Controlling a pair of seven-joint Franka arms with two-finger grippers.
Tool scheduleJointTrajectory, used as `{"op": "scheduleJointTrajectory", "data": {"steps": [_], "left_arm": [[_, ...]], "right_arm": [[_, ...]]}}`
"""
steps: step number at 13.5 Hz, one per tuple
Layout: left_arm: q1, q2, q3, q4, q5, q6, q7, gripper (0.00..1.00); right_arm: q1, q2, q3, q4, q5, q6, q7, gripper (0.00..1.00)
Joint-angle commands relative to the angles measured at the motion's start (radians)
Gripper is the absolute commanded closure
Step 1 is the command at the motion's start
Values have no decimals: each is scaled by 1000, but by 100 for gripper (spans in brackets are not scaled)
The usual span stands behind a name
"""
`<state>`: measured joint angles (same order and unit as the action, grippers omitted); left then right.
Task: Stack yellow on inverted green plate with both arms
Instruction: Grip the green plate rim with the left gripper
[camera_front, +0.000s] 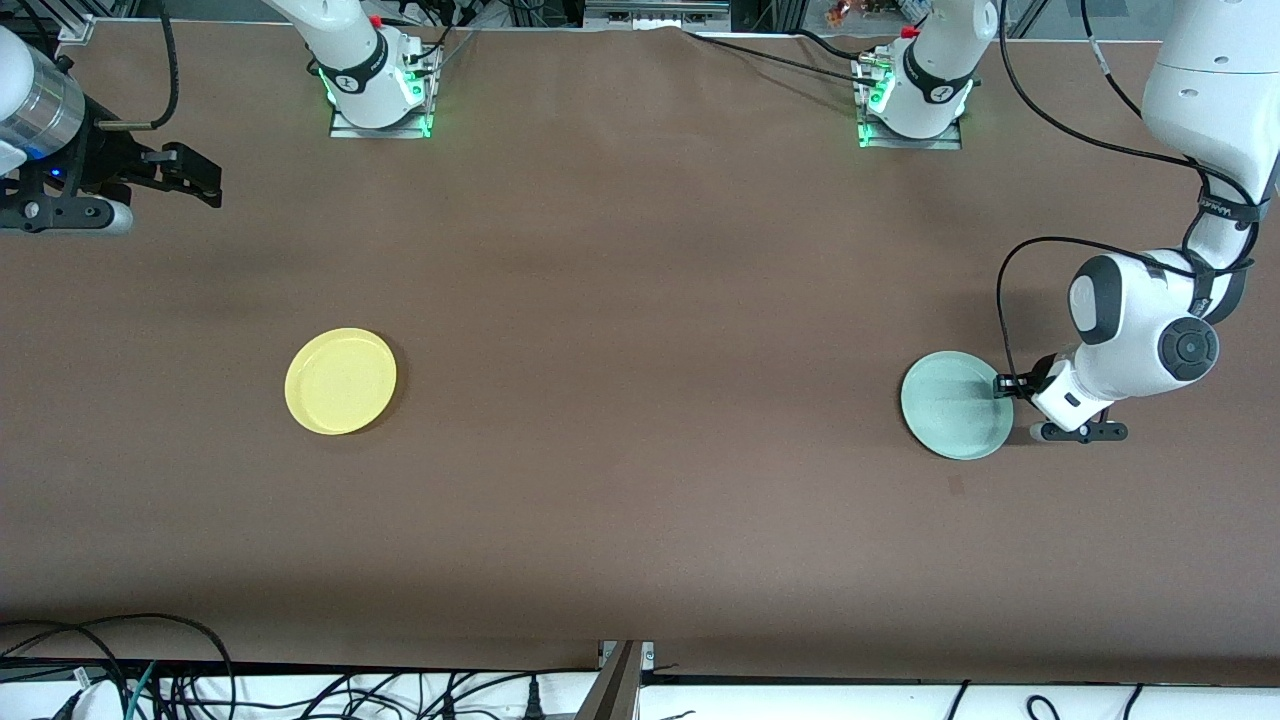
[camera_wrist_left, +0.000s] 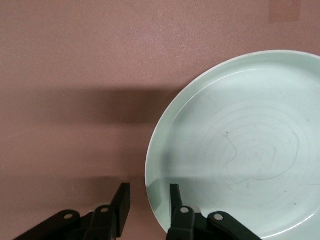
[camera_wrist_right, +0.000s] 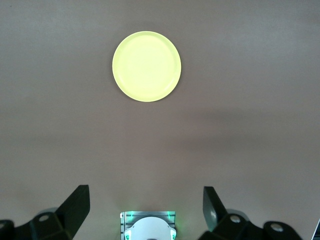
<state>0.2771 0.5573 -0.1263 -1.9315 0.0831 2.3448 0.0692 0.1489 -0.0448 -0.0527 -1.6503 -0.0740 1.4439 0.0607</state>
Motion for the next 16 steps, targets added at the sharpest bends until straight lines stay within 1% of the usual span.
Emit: {"op": "scheduleJointTrajectory", "data": {"steps": [1, 3, 9, 12, 16], "left_arm": [[4, 0, -6, 16, 12, -16, 0, 61], [4, -2, -6, 16, 14, -16, 4, 67], [4, -7, -6, 16, 14, -19, 6, 72], [4, -8, -6, 17, 12, -24, 4, 76], [4, -8, -7, 17, 14, -25, 4, 96]], "right_arm": [[3, -1, 1, 14, -10, -17, 14, 0], [3, -1, 1, 12, -10, -17, 14, 0], [3, -1, 1, 12, -10, -17, 13, 0], [3, -1, 1, 12, -9, -17, 14, 0], [3, -1, 2, 12, -9, -17, 14, 0]]}}
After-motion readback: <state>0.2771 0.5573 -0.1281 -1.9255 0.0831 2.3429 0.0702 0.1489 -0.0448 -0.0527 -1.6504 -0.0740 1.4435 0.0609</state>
